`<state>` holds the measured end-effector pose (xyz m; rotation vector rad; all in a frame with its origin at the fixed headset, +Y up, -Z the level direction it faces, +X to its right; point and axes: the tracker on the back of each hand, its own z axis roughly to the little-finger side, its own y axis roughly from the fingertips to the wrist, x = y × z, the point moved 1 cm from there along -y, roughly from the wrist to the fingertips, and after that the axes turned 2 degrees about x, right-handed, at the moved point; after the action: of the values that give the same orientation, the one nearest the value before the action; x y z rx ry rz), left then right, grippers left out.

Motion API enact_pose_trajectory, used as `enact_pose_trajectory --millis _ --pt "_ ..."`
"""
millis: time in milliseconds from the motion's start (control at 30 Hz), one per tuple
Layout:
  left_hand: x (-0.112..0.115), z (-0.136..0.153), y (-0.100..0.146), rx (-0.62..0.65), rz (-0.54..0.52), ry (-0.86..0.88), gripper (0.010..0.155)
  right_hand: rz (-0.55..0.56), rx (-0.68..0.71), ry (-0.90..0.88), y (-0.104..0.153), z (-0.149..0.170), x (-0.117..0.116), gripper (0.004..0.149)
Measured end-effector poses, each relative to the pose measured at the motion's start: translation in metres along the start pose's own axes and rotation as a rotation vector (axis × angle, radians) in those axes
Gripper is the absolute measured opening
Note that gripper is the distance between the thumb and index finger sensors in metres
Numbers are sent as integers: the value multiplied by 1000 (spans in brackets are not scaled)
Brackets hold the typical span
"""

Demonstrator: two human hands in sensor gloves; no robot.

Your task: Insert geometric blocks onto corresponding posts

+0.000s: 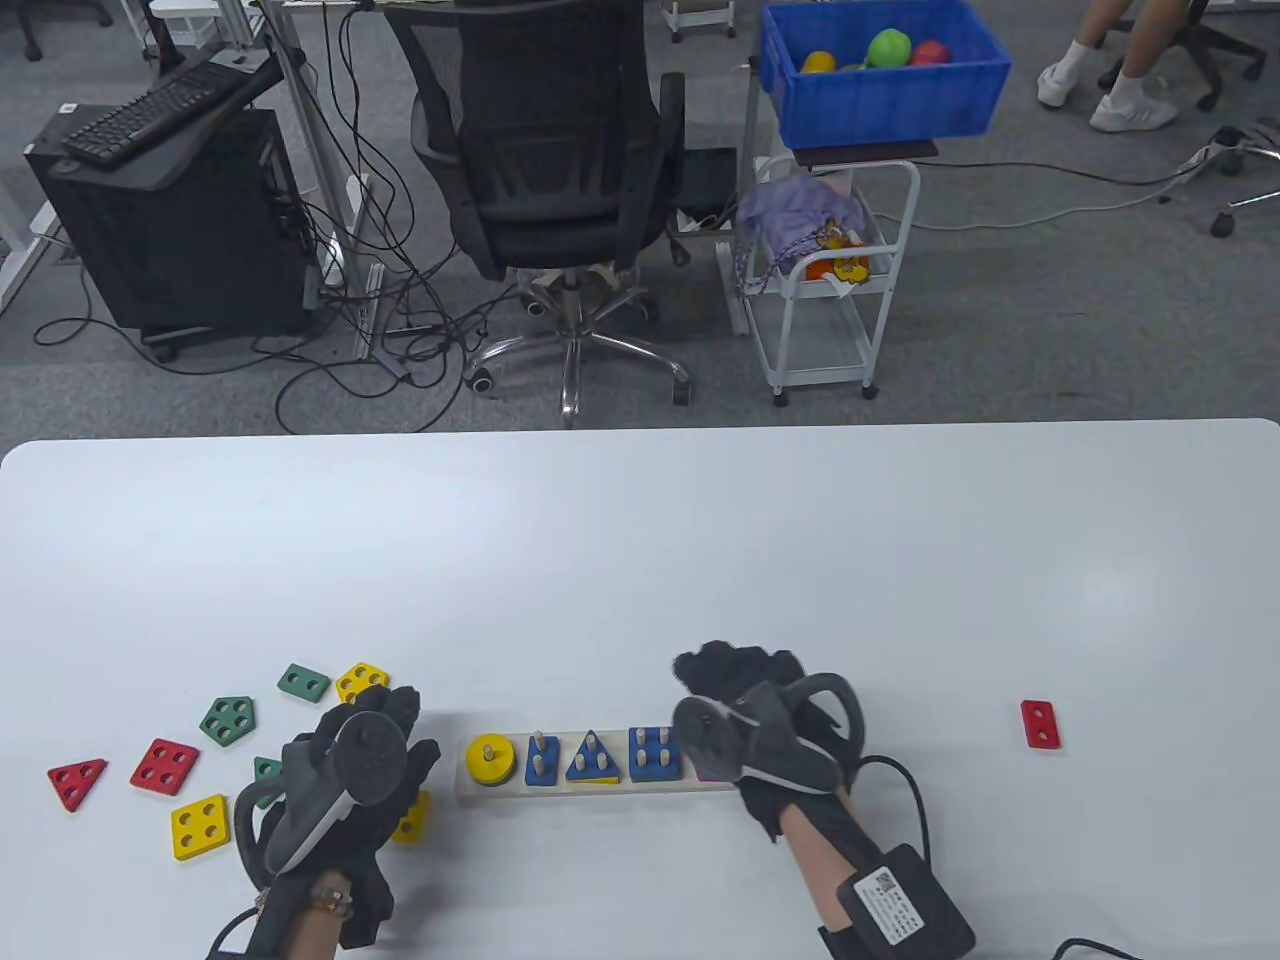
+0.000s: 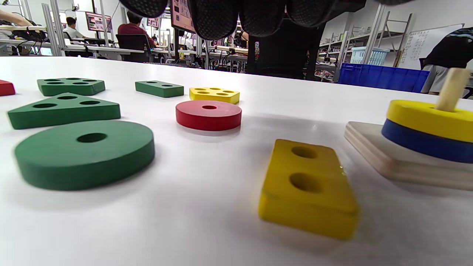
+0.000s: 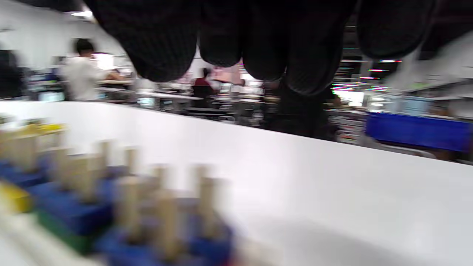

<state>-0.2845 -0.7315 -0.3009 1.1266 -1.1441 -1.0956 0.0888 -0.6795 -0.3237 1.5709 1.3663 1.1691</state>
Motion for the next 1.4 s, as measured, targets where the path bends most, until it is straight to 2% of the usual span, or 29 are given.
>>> enact_pose_trajectory --millis 100,133,200,300,433,533,667,800,1033,1100,1200,1333,1400 --pt "0 0 0 0 1 -7 64 -4 -264 -11 21 66 4 57" --pt "0 0 0 0 1 -8 64 -6 -306 -7 24 75 4 57" --pt "1 -1 0 -1 3 -11 64 45 -540 88 40 114 3 55" --pt "1 -1 1 1 5 -15 65 16 -838 164 62 160 -1 53" --pt "2 -3 0 6 11 -19 64 -25 -994 72 82 198 -10 54" --pt "3 -3 0 6 17 -25 64 -91 -1032 29 88 209 -26 55" --pt "3 -3 1 7 19 -26 64 -241 -1057 54 88 215 -52 58" --pt "4 -4 0 9 29 -18 64 -307 -1051 150 81 214 -67 57" --pt "4 -3 0 7 46 -17 64 -384 -974 253 68 207 -81 52" --pt "4 -3 0 9 53 -12 64 -340 -956 253 65 207 -81 49" --pt "4 -4 0 11 54 -14 64 -335 -939 283 62 205 -81 45" --pt "4 -5 1 14 51 -15 64 -351 -911 305 62 201 -82 50" --pt "1 -5 2 16 41 -3 64 -309 -898 274 65 199 -78 55"
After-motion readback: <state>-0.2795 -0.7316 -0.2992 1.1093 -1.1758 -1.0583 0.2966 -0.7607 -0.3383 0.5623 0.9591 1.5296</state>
